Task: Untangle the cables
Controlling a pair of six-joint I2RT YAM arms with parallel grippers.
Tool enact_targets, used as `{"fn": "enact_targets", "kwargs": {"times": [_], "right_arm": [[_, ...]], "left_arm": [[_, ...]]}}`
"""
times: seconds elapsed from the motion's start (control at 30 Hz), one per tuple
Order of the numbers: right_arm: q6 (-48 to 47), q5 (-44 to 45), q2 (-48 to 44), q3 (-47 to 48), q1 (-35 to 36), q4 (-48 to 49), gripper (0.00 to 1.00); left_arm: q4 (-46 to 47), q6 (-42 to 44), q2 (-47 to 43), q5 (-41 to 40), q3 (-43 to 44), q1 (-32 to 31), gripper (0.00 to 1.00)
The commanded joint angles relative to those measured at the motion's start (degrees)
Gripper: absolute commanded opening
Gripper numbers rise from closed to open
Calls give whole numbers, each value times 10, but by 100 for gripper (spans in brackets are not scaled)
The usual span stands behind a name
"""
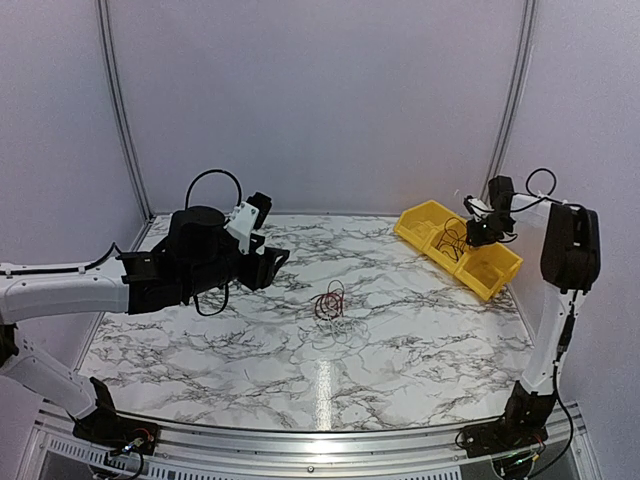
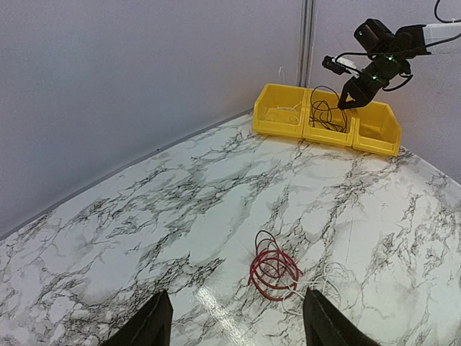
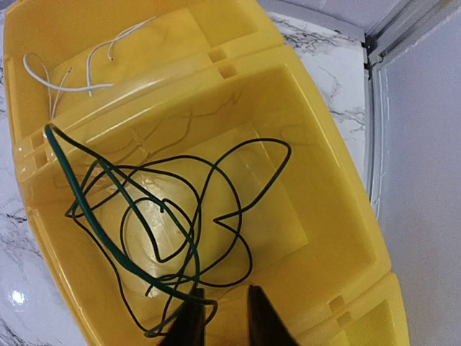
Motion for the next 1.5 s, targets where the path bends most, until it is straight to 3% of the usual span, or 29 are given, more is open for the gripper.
{"fn": "enact_targets", "kwargs": {"times": [0.0,0.2,0.63,0.77,1.0,1.47], "right_arm": [[-4,-9,-25,34,0,-30,31],[-18,-42,-56,71,1,-74,46],[-60,-58,39,191,24,-120,47],[-65,-70,70,212,24,-134,40],[-71,-78,69,176,24,-115,0],[-85,-37,92,158,25,-105,0]], "left_arm": [[13,4,-5,7,-7,0,64],[13,3,-3,12,-7,-1,64],[13,4,-2,13,-6,0,65],[13,5,-3,13,-6,0,65],[13,7,-4,13,-6,0,65],[12,7,-2,16,-6,-1,65]]}}
